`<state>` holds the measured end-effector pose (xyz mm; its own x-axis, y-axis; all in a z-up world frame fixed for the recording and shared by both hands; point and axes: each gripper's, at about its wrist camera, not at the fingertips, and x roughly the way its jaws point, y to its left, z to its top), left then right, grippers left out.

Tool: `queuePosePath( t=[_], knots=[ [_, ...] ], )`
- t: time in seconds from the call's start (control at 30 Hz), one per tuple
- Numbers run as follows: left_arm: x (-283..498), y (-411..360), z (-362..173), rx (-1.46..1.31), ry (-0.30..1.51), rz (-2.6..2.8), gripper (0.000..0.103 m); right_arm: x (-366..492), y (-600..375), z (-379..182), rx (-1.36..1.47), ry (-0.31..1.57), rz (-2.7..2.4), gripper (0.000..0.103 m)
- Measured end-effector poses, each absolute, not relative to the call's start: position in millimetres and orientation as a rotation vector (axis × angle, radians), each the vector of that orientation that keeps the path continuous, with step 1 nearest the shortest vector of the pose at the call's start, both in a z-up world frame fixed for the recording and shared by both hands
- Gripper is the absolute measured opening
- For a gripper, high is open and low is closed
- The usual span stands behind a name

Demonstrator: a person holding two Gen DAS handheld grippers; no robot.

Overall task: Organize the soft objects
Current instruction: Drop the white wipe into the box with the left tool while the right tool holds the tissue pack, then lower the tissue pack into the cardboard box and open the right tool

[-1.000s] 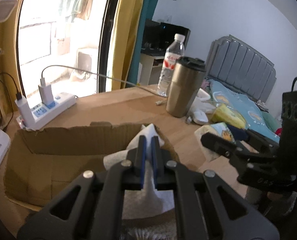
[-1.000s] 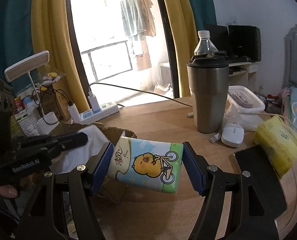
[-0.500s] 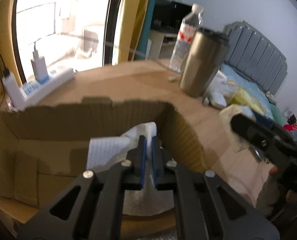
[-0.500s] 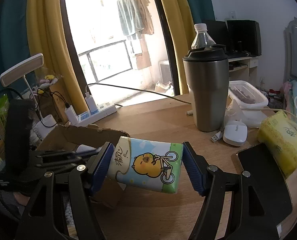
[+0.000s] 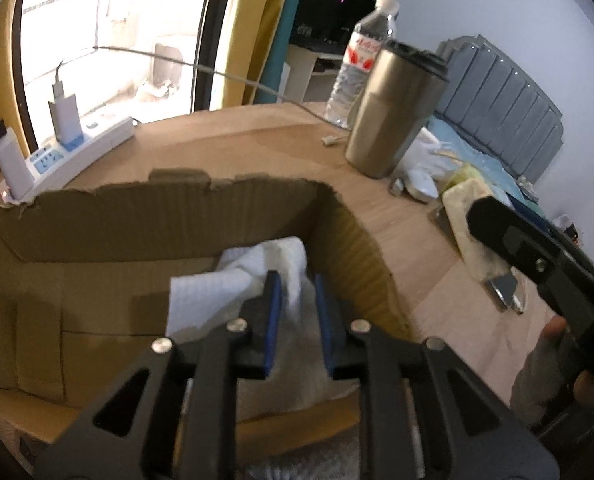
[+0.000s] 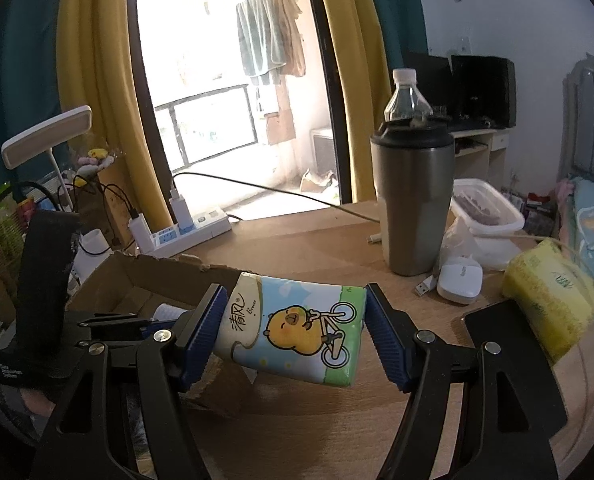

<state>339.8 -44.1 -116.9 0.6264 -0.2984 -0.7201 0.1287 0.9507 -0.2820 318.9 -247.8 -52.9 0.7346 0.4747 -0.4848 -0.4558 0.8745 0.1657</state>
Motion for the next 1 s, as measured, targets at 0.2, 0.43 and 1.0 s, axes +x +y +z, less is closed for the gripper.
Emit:
queuePosePath(
  t=[0.2, 0.43, 1.0],
  knots=[
    [321, -29, -100, -0.213, 0.809, -0.240, 0.020, 304, -239, -40, 0.025, 0.517, 0.481, 0.073],
    [293, 4, -80, -0.230, 0.733, -0.225, 0.077, 295, -219, -31, -0.002, 0.506, 0.475, 0.073],
    [250, 64, -73, -0.279, 0.667, -0.124, 0.077, 292, -140, -35, -0.072, 0.543, 0.630, 0.073]
  ],
)
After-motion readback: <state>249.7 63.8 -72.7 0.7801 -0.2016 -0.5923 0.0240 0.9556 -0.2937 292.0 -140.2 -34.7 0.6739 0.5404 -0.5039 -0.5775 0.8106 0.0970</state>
